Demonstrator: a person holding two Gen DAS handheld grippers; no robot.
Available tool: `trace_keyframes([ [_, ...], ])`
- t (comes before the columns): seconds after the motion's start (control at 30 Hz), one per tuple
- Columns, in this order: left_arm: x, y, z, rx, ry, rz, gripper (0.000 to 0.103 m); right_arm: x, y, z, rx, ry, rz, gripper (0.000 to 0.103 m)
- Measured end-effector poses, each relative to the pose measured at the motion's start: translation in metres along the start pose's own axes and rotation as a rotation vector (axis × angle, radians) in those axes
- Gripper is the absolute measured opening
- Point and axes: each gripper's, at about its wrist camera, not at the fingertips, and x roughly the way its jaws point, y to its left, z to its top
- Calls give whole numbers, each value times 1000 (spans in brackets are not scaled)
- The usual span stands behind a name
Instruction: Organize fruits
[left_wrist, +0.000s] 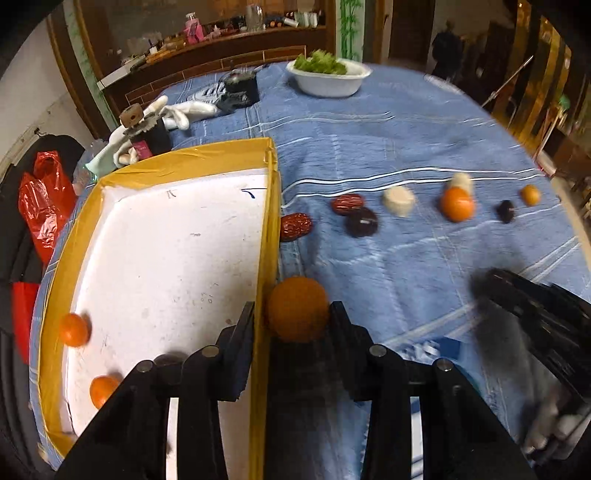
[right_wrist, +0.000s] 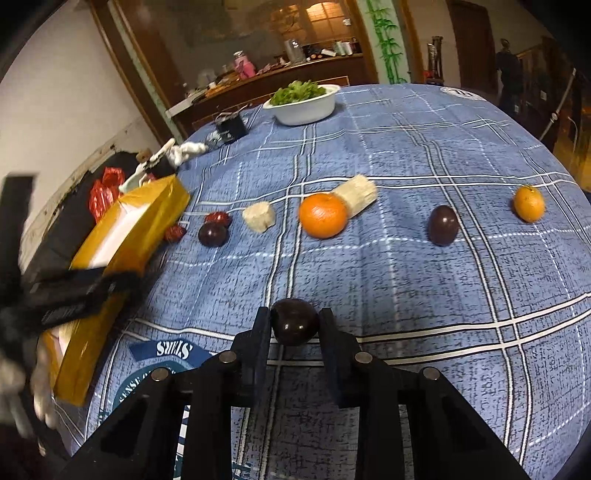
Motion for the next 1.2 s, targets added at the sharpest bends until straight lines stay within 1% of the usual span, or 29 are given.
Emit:
trace_keyframes([
  [0.07,-2,-3,-3,-10,-19,-9,38,3,-1,0,7,14,-4,28],
  [0.13,11,-1,2,-8,-8,22,38,4,-1,0,8,20,-9,28],
  [0.23,33,17,15,-64,6,62,38,0,-3,0,12,3,-9,28],
  [0.3,38,32,27,-126,5,56,38,0,-3,0,15,-1,-11,28],
  [0.37,42,39,32,-139,9,65,38,2,-5,1,21,9,-9,28],
  [0.47,35,46,30,-169,-5,0,38,5,-5,1,24,24,-4,28],
  [0.53,26,49,25,-168,-37,-29,38,6,-6,1,25,25,-3,28],
  [0.57,16,50,24,-163,-73,-48,38,6,-5,1,26,26,-3,28],
  [0.63,-8,51,24,-142,-153,-98,32,6,-6,1,29,26,1,28],
  [0.67,-19,49,23,-133,-181,-113,27,5,-7,1,32,26,5,28],
  [0.73,-38,42,24,-95,-236,-135,27,5,-8,1,40,28,11,28],
  [0.8,-49,28,24,-33,-257,-127,28,5,-10,1,50,29,21,29],
  [0.83,-47,20,25,1,-250,-116,30,5,-11,1,54,30,25,29],
  [0.87,-40,10,27,45,-226,-68,37,5,-11,1,55,30,26,29],
  [0.9,-32,3,29,75,-210,-17,37,5,-11,1,54,30,26,29],
  [0.93,-19,-3,34,112,-182,18,37,5,-10,1,53,31,27,30],
  [1.03,11,-1,47,149,-91,44,37,5,-10,1,53,31,28,30],
  [1.1,32,2,53,199,-33,65,37,5,-10,1,55,32,31,30],
  [1.17,51,2,52,258,45,74,39,5,-11,0,57,33,35,30],
  [1.2,57,0,48,306,56,118,41,5,-11,0,59,34,37,30],
])
